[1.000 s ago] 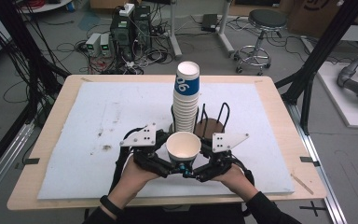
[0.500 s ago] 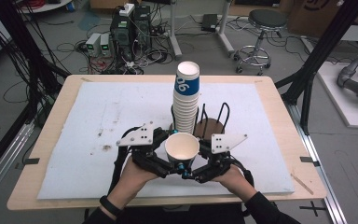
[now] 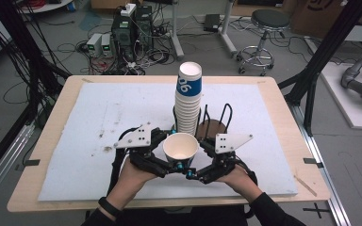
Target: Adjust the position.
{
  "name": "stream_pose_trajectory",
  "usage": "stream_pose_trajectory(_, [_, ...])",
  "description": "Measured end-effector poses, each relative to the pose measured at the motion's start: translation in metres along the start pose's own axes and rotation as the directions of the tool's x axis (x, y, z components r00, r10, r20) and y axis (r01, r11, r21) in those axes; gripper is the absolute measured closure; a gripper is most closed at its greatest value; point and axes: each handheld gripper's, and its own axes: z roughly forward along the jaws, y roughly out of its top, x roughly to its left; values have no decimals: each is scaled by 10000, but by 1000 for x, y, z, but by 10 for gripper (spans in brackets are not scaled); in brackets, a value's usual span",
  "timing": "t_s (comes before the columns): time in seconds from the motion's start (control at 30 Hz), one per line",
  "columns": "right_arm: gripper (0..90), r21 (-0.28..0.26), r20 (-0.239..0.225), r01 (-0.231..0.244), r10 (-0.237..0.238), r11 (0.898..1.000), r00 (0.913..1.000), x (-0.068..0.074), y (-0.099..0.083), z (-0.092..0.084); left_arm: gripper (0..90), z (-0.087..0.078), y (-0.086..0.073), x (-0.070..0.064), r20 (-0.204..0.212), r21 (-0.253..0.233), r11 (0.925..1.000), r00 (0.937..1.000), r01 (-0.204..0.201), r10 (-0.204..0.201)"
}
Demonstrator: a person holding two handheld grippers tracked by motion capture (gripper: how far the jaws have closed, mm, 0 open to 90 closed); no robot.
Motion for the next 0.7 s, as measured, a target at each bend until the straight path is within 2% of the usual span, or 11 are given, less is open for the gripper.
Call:
stream_pose_trajectory(0.17, [204, 78, 222, -7, 5, 10000, 9998, -4, 2, -13, 224, -5, -2, 4, -234, 175, 9998, 9997, -69, 73])
stream_pose_trajectory(0.3, [204, -38, 770, -97, 100, 9999, 9970, -11, 1, -27, 226, -8, -3, 7, -491, 274, 9995, 9987, -137, 151])
stream_pose_trajectory(0.5, [205, -422, 1785, -314, 385, 9986, 9832, -22, 0, -48, 226, -15, -5, 11, -758, 347, 9992, 9969, -186, 212])
stream_pose_trajectory(0.7, [205, -396, 2373, -400, 483, 9984, 9702, -26, -2, -62, 226, -25, -9, 18, -1018, 347, 9994, 9948, -62, 97])
